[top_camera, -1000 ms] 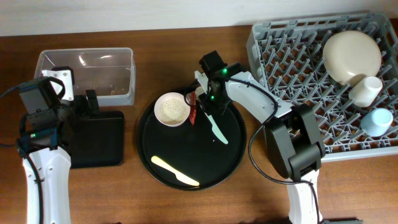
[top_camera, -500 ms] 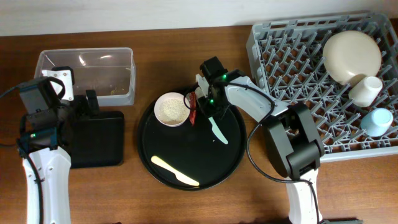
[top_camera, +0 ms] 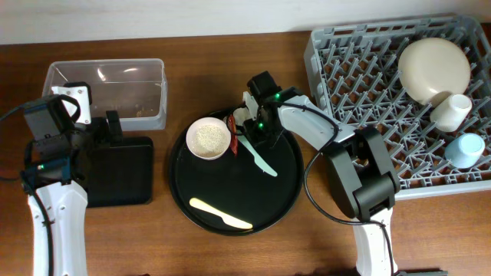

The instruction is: Sort waste into correct bins and load items into the dishwasher rack

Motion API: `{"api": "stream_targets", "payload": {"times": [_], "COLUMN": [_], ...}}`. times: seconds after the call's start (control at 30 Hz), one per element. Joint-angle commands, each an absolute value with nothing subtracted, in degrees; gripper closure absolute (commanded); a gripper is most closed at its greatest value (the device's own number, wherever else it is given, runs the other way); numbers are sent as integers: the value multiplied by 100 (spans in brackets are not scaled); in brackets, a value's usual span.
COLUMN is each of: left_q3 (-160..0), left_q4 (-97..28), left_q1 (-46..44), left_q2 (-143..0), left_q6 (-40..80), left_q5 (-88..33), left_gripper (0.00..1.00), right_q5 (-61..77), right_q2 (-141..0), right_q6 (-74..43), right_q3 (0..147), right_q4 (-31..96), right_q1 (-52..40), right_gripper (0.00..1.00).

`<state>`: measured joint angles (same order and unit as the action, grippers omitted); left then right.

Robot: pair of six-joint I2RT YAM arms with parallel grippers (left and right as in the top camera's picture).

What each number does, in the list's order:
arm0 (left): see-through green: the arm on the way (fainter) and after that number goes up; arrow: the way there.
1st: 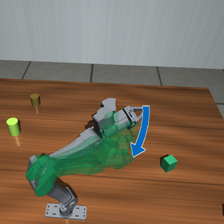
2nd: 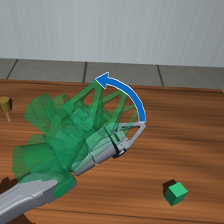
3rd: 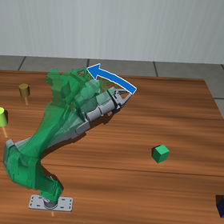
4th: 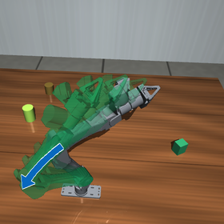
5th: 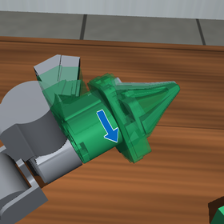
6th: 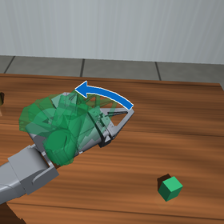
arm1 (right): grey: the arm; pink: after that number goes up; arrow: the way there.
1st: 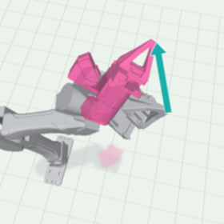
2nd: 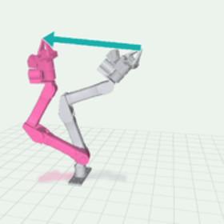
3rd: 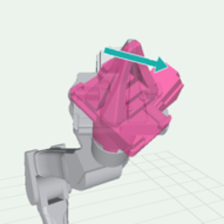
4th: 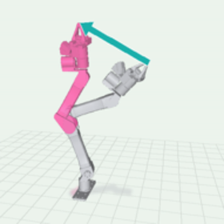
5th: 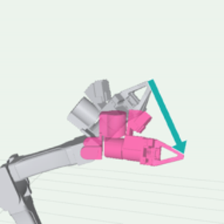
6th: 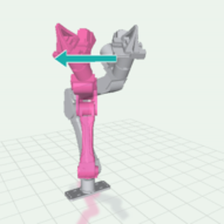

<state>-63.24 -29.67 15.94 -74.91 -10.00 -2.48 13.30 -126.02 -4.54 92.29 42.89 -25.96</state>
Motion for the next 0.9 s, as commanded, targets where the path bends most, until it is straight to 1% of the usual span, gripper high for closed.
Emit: {"api": "stream_targets", "payload": {"times": [0.0,0.07,0.3,0.4,0.53,0.67,0.77,0.87], "left_q3": [-6445,-6445,-6445,-6445,-6445,-6445,-6445,-6445], "left_q4": [-2967,-2967,-2967,-2967,-2967,-2967,-2967,-2967], "left_q1": [1621,1621,1621,1621,1621,1621,1621,1621], "left_q2": [-7500,-7500,-7500,-7500,-7500,-7500,-7500,-7500], "left_q6": [-928,-928,-928,-928,-928,-928,-928,-928], "left_q5": [-211,-211,-211,-211,-211,-211,-211,-211], "left_gripper": [1,1,1,1,1,1,1,1], "right_q5": [1500,1503,1544,1514,1070,556,458,484], "right_q2": [-12713,-12698,-12326,-12326,-12326,-12350,-12440,-12534], "right_q6": [-497,-464,235,486,880,875,873,609], "right_q3": [9155,9177,9282,9279,9279,9279,9279,9279], "right_q4": [4300,4327,4499,4676,4707,4709,4707,4709], "right_q1": [-2624,-2622,-2773,-2998,-3389,-3562,-3546,-3514], "right_gripper": [70,69,68,70,68,67,67,67]}}
